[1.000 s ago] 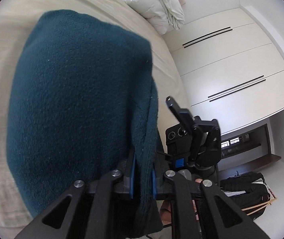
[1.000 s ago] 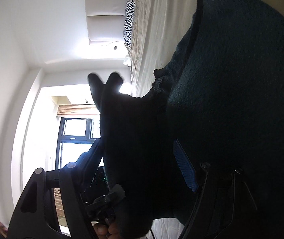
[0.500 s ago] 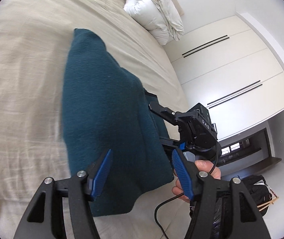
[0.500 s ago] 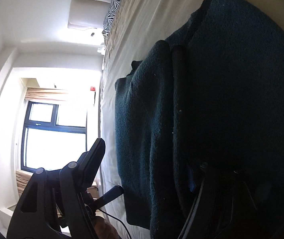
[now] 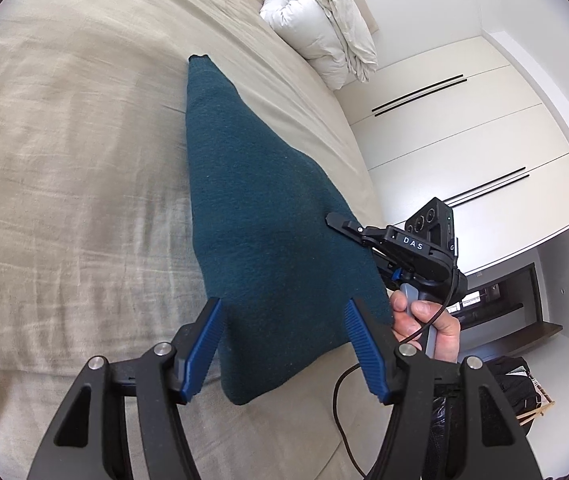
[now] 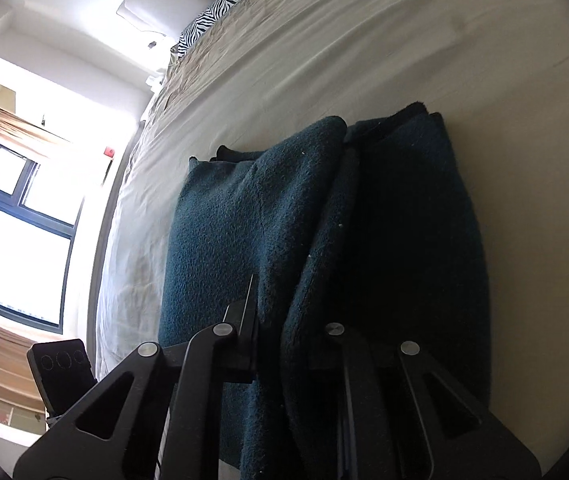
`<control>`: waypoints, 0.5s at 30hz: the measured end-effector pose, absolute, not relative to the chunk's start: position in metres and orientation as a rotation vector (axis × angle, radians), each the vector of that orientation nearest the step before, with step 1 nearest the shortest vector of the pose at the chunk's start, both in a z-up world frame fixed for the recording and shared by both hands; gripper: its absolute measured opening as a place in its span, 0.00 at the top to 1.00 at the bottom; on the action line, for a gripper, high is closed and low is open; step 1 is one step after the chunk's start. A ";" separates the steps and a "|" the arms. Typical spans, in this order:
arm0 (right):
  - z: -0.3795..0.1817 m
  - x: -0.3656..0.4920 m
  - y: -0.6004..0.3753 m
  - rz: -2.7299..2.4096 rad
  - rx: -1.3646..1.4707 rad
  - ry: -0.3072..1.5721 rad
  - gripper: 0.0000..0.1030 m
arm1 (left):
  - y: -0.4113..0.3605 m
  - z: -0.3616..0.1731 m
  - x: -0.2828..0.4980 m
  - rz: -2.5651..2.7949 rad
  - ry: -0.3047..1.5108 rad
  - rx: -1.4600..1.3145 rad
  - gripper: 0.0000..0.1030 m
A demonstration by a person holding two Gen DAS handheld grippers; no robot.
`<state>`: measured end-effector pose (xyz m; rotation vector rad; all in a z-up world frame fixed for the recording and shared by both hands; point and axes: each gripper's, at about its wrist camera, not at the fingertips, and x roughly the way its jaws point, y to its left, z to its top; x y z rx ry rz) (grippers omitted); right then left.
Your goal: Fold small clothes
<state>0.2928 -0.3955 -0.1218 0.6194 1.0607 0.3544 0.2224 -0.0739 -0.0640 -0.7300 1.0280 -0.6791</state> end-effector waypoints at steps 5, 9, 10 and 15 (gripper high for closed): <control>-0.116 0.290 -0.416 0.316 0.620 1.038 0.88 | -0.086 -0.060 0.229 -0.696 1.036 -0.701 0.37; -0.130 0.284 -0.432 0.273 0.610 1.056 0.88 | -0.092 -0.058 0.232 -0.687 1.050 -0.689 0.37; -0.141 0.286 -0.437 0.275 0.624 1.076 0.88 | -0.094 -0.060 0.234 -0.682 1.054 -0.684 0.37; -0.159 0.282 -0.453 0.312 0.759 1.041 0.88 | -0.101 -0.063 0.241 -0.656 1.068 -0.636 0.36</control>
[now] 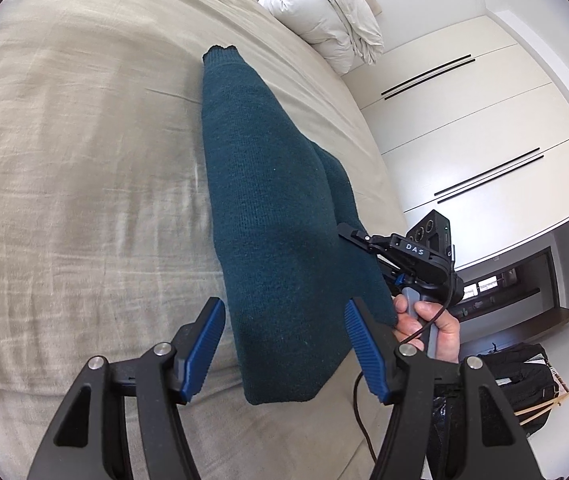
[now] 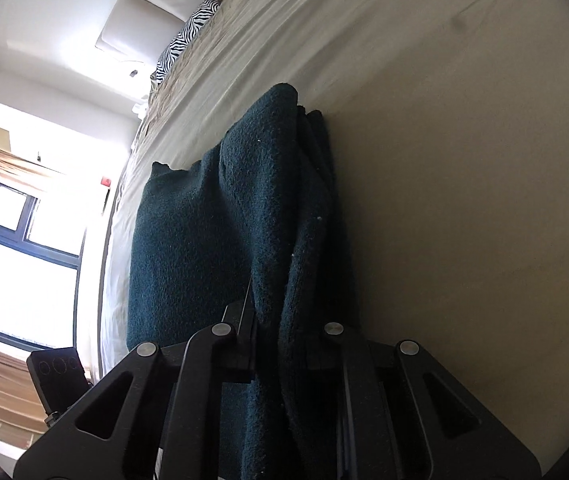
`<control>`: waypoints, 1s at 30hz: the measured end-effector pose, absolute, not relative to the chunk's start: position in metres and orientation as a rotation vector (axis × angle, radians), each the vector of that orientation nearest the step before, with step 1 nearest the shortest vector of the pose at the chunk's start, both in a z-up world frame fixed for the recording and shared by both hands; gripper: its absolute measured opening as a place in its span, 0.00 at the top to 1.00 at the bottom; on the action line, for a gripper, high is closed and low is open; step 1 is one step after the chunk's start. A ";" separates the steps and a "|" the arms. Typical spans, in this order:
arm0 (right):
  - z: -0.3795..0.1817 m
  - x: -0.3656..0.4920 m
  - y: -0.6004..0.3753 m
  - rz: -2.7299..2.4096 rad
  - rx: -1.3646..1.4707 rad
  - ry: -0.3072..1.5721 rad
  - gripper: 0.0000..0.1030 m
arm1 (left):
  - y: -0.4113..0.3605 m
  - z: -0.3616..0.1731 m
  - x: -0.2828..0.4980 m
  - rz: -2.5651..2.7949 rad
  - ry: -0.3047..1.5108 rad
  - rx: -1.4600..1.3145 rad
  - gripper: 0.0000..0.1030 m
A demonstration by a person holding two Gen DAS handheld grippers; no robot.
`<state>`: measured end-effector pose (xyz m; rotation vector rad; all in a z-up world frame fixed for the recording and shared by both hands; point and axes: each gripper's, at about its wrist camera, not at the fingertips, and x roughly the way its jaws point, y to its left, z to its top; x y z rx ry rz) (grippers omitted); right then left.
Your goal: Fold small clothes
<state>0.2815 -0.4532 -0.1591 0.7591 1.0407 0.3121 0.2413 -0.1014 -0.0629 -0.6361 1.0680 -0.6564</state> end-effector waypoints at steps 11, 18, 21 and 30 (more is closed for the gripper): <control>-0.117 0.239 -0.443 0.332 0.683 1.076 0.82 | -0.112 -0.061 0.271 -0.616 1.060 -0.588 0.30; -0.150 0.218 -0.488 0.333 0.838 1.068 0.86 | -0.134 -0.079 0.288 -0.602 1.134 -0.530 0.30; -0.149 0.213 -0.493 0.352 0.853 1.057 0.83 | -0.137 -0.077 0.288 -0.603 1.115 -0.511 0.30; -0.130 0.174 -0.495 0.357 0.708 1.039 0.62 | -0.132 -0.072 0.293 -0.578 1.068 -0.516 0.29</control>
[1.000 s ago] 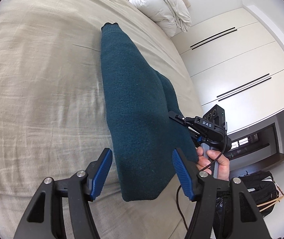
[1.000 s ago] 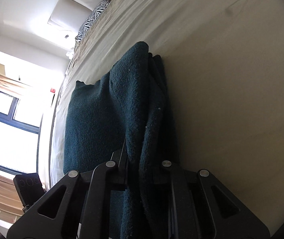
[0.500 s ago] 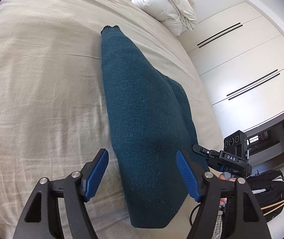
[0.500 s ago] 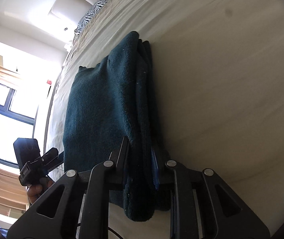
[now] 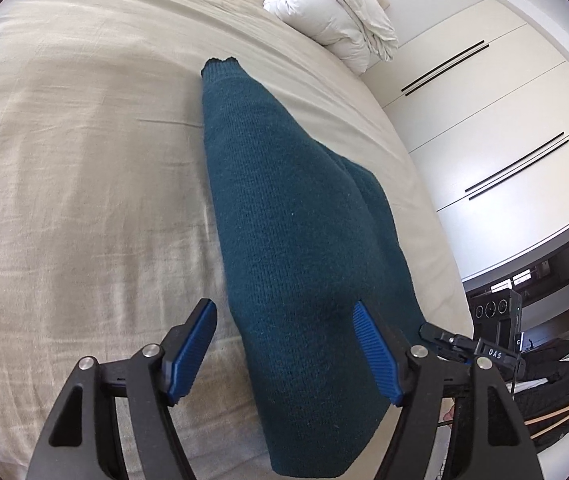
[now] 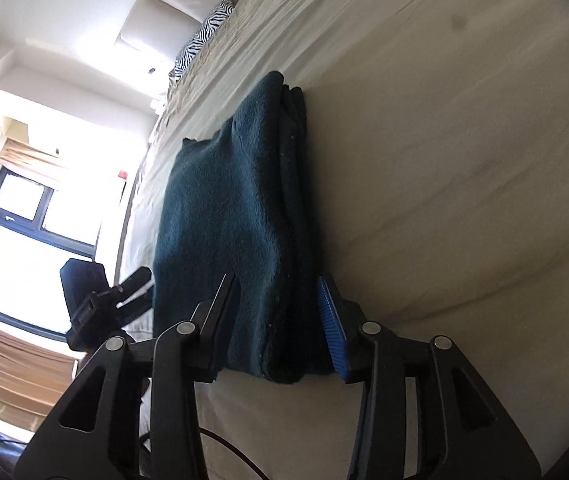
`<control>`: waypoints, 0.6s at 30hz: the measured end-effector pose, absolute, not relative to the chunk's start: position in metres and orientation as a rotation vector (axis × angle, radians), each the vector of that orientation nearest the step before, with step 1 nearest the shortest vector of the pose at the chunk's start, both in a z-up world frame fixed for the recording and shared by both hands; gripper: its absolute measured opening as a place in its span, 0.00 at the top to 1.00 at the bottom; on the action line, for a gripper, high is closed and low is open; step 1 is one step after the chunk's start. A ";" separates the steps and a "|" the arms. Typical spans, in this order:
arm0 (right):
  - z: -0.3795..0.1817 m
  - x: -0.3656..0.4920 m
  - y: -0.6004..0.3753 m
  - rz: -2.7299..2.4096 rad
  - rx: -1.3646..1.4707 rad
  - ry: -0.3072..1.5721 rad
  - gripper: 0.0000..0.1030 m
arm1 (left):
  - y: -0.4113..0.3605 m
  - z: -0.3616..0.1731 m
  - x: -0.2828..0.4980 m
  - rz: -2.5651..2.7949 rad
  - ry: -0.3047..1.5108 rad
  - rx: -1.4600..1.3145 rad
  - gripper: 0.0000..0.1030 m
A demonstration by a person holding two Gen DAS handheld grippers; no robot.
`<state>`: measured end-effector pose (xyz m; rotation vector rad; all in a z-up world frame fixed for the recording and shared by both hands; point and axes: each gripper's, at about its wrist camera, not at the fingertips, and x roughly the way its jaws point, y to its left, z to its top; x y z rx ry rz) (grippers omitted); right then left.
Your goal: Fold small clothes
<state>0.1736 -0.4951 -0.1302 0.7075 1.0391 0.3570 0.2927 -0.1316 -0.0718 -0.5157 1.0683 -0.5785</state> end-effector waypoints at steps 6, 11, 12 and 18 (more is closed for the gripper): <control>-0.142 0.150 -0.503 0.311 0.653 1.056 0.63 | -0.140 -0.078 0.292 -0.587 1.097 -0.487 0.29; -0.126 0.167 -0.516 0.280 0.723 0.975 0.51 | -0.138 -0.071 0.308 -0.574 1.077 -0.504 0.27; -0.123 0.173 -0.521 0.284 0.756 0.957 0.47 | -0.139 -0.070 0.312 -0.576 1.080 -0.507 0.26; -0.138 0.235 -0.518 0.352 0.860 1.040 0.41 | -0.147 -0.074 0.335 -0.590 1.130 -0.513 0.26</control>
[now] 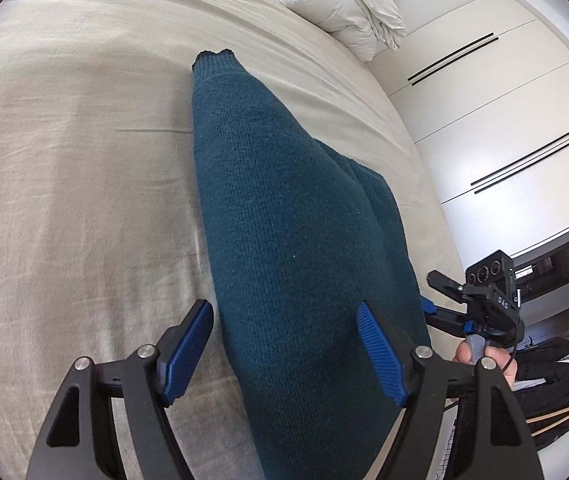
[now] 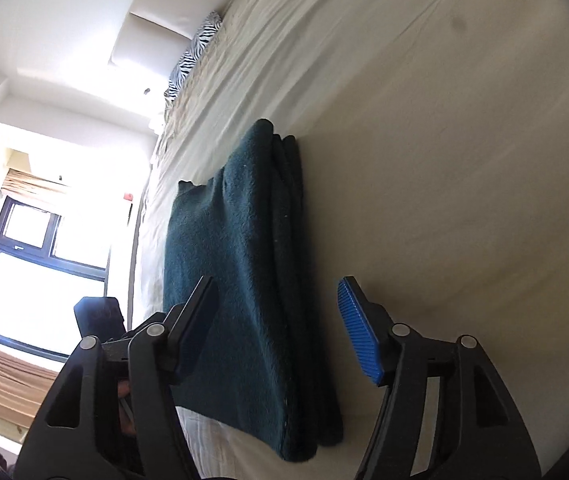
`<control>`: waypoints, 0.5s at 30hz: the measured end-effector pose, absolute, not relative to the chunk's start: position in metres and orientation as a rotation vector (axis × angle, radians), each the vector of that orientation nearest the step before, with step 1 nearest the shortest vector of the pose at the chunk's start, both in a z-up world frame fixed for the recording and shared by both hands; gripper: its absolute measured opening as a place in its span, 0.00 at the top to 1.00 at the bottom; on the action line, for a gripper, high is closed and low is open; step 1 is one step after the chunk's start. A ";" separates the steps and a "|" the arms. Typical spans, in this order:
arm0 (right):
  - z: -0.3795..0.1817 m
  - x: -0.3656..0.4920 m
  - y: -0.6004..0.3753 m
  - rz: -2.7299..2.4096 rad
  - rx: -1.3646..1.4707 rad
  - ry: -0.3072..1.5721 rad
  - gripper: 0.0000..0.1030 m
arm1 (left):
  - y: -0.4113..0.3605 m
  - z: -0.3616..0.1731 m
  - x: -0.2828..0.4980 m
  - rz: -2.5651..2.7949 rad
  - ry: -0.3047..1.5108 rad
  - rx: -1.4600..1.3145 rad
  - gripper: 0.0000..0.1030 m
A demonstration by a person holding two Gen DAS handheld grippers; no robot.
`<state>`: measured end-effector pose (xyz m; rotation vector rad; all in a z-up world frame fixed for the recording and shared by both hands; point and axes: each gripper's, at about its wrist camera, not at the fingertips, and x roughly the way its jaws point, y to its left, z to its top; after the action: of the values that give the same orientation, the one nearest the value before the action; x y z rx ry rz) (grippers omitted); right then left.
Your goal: Fold small clothes
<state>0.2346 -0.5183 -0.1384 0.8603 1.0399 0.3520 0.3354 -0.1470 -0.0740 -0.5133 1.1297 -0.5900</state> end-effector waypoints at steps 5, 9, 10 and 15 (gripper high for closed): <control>-0.149 0.266 -0.497 0.412 0.826 1.119 0.41 | -0.154 -0.091 0.350 -0.614 1.183 -0.553 0.26; -0.148 0.282 -0.477 0.461 0.752 1.176 0.46 | -0.157 -0.092 0.353 -0.585 1.194 -0.539 0.33; -0.148 0.286 -0.473 0.455 0.730 1.187 0.50 | -0.161 -0.090 0.353 -0.572 1.195 -0.507 0.38; -0.137 0.286 -0.450 0.365 0.570 1.182 0.76 | -0.163 -0.081 0.345 -0.558 1.174 -0.432 0.56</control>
<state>0.2858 -0.4501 -0.1366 0.5697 1.1816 0.3653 0.3454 -0.1635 -0.0815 -0.4321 1.1738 -0.5576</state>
